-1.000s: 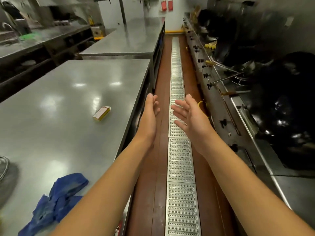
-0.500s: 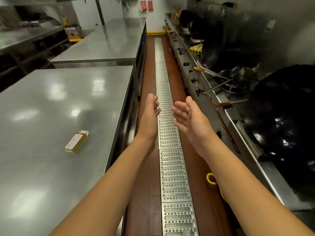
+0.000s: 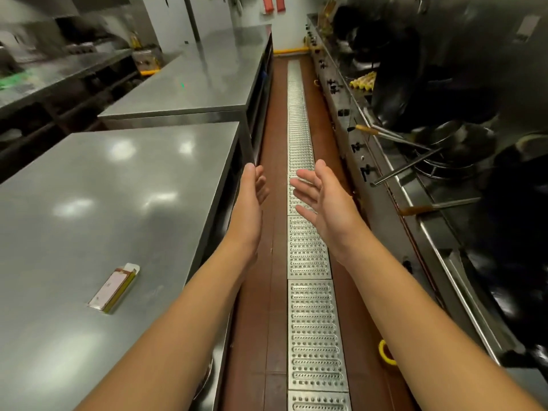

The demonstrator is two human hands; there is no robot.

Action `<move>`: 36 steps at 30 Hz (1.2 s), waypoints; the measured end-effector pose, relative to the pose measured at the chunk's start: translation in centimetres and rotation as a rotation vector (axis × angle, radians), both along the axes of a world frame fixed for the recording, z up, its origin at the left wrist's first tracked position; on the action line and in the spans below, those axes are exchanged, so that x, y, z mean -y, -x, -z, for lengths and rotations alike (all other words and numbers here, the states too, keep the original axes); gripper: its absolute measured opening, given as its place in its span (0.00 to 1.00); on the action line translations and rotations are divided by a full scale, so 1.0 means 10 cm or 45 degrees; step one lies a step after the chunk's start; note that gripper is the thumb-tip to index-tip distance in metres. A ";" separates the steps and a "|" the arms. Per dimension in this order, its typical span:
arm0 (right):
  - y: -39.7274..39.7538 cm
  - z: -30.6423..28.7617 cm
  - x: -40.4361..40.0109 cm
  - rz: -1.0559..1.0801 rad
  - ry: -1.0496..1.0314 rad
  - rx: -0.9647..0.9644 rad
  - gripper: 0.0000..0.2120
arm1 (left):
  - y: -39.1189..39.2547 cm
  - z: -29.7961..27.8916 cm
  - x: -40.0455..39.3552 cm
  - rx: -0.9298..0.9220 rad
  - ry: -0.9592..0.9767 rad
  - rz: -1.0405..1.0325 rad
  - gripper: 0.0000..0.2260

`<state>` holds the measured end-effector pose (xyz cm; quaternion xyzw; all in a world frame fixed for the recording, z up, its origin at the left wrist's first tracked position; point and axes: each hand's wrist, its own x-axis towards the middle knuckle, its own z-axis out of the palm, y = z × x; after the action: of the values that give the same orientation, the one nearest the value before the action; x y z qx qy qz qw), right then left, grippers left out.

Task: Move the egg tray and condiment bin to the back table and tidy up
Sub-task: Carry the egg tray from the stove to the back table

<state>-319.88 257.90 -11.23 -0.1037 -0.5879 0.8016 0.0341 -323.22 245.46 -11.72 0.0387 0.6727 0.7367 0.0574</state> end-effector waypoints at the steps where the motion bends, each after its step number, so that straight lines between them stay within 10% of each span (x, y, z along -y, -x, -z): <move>1: 0.12 0.02 -0.01 -0.003 -0.005 0.004 0.26 | 0.11 0.00 -0.01 0.007 -0.008 -0.003 0.24; 36: 4.29 -0.28 -1.32 0.242 -0.019 -0.135 0.27 | 4.52 -0.32 -1.36 -0.122 0.000 0.218 0.19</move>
<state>-362.79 271.10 -8.46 -0.1162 -0.5787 0.7947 0.1415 -368.46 259.08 -8.56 0.1311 0.6689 0.7264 0.0881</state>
